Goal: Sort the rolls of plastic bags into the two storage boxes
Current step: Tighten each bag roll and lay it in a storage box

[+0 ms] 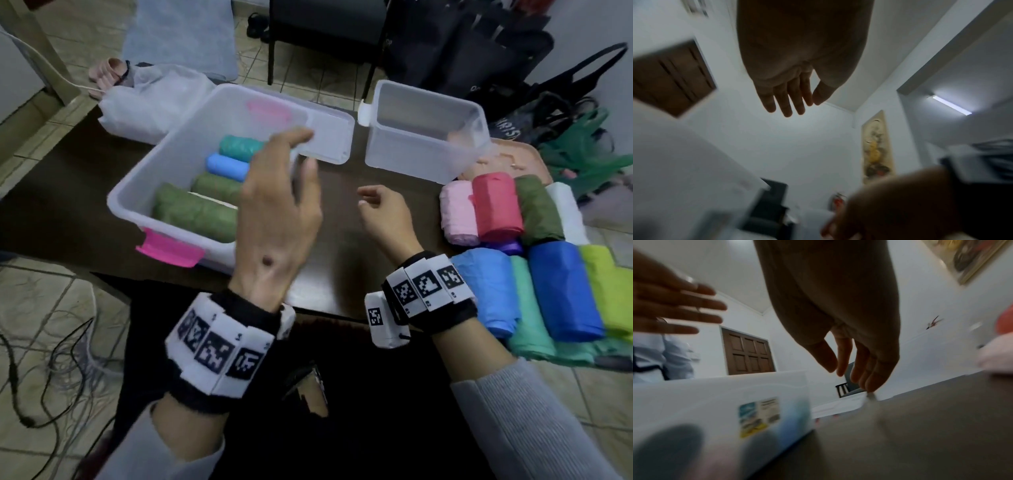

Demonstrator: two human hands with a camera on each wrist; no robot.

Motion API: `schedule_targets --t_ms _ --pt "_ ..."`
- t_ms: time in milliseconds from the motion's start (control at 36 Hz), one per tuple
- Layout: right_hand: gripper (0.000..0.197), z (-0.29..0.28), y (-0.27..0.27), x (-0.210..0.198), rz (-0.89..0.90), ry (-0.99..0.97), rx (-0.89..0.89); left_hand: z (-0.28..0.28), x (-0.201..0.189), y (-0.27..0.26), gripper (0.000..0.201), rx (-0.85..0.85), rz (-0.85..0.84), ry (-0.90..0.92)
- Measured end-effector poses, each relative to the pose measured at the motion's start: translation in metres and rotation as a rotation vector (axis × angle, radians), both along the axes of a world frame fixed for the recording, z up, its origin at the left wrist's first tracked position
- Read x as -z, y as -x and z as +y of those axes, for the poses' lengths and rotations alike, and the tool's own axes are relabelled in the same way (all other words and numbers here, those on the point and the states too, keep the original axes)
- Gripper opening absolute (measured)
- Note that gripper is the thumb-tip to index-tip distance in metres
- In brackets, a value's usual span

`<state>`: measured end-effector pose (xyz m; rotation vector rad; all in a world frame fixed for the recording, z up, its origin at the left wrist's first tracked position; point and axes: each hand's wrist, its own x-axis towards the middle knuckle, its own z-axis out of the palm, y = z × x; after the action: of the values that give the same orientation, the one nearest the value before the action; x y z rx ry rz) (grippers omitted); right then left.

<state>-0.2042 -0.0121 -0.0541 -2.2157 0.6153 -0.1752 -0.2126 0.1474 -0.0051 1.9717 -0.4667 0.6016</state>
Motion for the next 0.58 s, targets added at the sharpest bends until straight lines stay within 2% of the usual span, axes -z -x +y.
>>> schedule_targets --t_ms 56,111,194,250,361,500,583 --pt "0.032 -0.023 0.014 0.003 0.039 0.105 0.070 -0.031 0.016 0.010 0.033 0.158 0.071 -0.053" --pt "0.032 -0.044 0.030 0.006 0.074 0.210 0.161 -0.056 0.040 0.016 0.040 0.280 0.254 -0.215" --pt "0.037 -0.067 0.056 0.008 0.219 0.428 0.338 -0.078 0.076 0.021 0.054 0.366 0.467 -0.540" --pt "0.040 -0.075 0.074 0.009 0.314 0.530 0.447 -0.084 0.095 0.022 0.061 0.392 0.547 -0.675" --pt "0.049 -0.096 0.100 0.020 0.461 0.510 0.553 -0.088 0.119 0.024 0.065 0.347 0.563 -0.794" --pt "0.055 -0.116 0.106 0.035 0.603 0.440 0.489 -0.084 0.134 0.025 0.062 0.266 0.476 -0.794" --pt "0.056 -0.118 0.098 0.035 0.616 0.369 0.452 -0.083 0.137 0.027 0.058 0.249 0.420 -0.825"
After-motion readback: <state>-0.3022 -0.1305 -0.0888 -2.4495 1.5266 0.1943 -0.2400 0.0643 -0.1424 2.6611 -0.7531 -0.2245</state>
